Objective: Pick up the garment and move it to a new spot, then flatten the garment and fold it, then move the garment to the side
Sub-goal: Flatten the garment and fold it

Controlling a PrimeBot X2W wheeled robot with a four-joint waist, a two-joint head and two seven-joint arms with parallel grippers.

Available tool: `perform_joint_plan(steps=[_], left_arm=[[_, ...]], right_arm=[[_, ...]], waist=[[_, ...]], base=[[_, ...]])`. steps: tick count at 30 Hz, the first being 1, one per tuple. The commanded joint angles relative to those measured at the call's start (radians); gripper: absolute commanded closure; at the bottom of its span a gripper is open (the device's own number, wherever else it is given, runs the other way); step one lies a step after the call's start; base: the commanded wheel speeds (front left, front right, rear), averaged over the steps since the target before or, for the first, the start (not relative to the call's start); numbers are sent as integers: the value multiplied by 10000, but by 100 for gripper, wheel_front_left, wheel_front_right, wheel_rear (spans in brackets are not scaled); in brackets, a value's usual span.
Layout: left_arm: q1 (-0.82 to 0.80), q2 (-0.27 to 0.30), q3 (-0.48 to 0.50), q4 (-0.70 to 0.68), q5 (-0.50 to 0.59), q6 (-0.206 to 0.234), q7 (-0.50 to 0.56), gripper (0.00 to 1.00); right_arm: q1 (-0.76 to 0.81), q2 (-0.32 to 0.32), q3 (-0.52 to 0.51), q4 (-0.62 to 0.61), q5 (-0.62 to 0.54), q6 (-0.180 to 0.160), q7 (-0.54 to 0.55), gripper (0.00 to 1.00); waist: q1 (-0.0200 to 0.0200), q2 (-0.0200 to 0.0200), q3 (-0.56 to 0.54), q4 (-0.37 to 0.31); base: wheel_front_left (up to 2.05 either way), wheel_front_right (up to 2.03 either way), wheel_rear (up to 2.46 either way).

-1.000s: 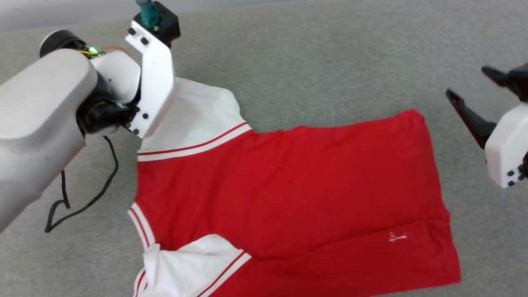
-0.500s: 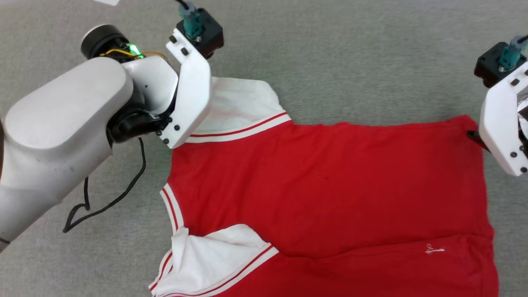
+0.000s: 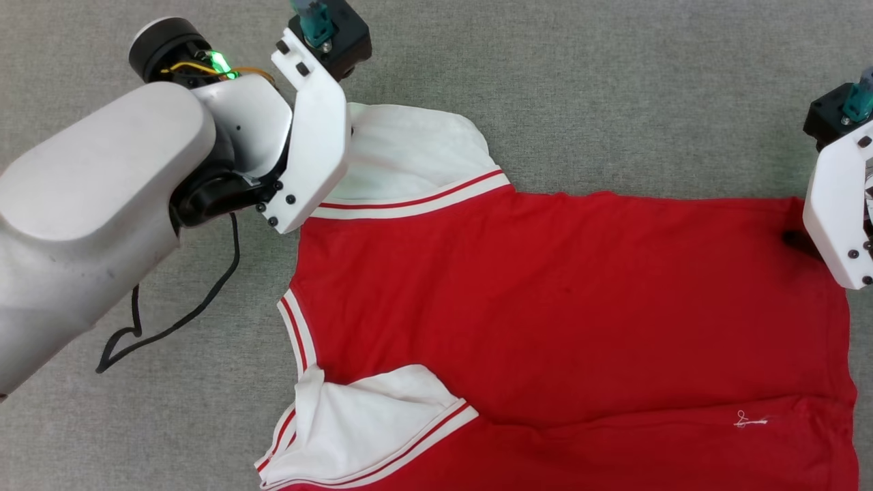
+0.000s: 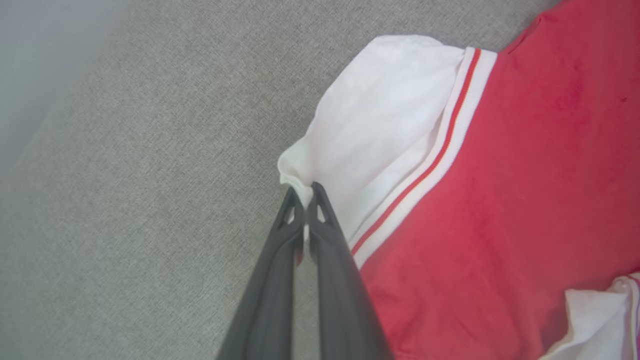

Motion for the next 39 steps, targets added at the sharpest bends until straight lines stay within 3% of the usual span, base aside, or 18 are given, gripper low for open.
perform_joint_plan(steps=[1,2,10,18,31,39], left_arm=[[-47,73,4,68,-62,2,-89,100],[-13,80,3,104,-71,2,-152,100],[699,123,3,369,-40,2,-798,100],[1703,554,0,-30,-95,1,-1289,100],[3974,1314,-1,-1001,-15,41,-1704,100],[5916,1763,0,-1813,-71,424,-1805,100]], right_arm=[[688,469,668,307,175,1,-67,42],[673,463,755,275,214,13,-227,100],[448,174,779,283,318,-1,-2046,100],[1042,-187,926,19,509,-4,-3828,100],[2819,-583,880,-298,703,-4,-4944,100],[4567,-792,583,-607,1202,-4,-5273,100]], waist=[[1,0,1,-51],[1,0,-24,-76],[1,0,-1048,-288],[1,0,-2449,-389],[1,0,-3883,-302],[1,0,-4424,-245]], base=[[0,0,0],[0,0,0],[0,0,0],[0,0,0],[0,0,0],[0,0,0]])
